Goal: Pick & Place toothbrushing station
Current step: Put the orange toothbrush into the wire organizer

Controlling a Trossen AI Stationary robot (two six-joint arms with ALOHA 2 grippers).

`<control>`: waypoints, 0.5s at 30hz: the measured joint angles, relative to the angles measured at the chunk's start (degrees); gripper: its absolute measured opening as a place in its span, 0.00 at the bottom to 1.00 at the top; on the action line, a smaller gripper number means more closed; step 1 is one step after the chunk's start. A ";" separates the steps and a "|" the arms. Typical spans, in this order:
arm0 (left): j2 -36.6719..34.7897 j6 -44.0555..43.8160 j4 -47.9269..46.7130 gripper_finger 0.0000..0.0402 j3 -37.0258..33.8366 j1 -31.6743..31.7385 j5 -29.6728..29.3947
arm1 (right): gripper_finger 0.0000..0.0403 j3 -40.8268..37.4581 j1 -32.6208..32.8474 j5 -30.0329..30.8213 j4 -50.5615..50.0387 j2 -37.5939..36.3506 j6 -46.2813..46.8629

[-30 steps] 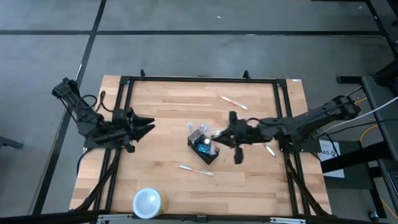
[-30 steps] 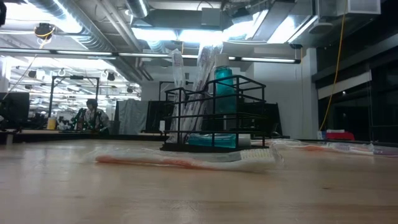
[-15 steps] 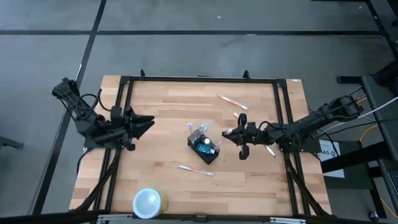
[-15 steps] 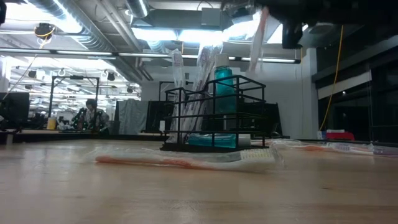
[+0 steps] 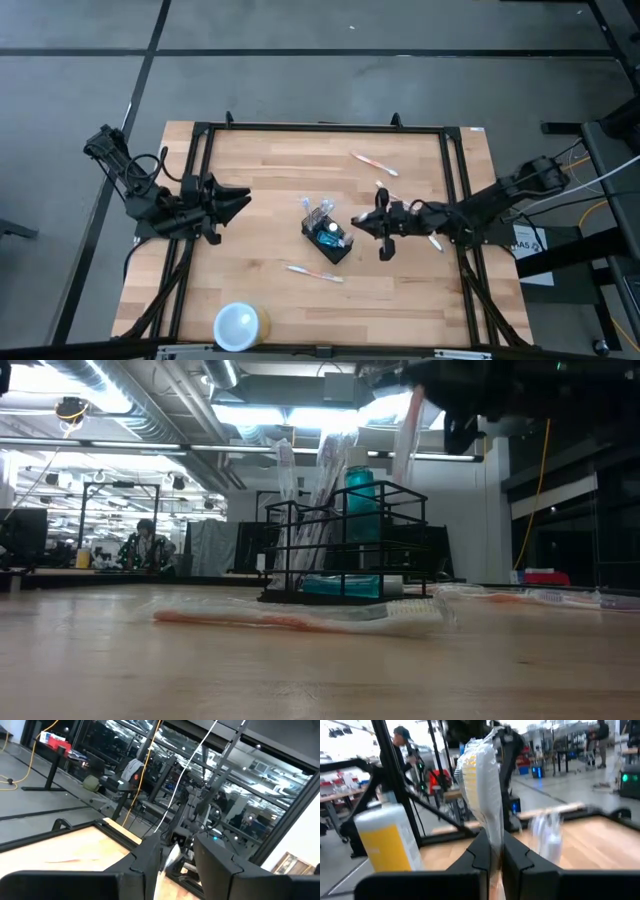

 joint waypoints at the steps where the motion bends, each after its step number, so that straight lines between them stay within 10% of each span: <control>1: 0.00 0.00 0.00 0.29 0.00 0.00 0.07 | 0.05 -0.01 0.00 0.02 0.57 1.52 0.25; 15: 0.20 -0.88 -0.02 0.29 0.02 -2.13 0.97 | 0.09 -0.02 -1.22 4.71 13.59 18.76 7.50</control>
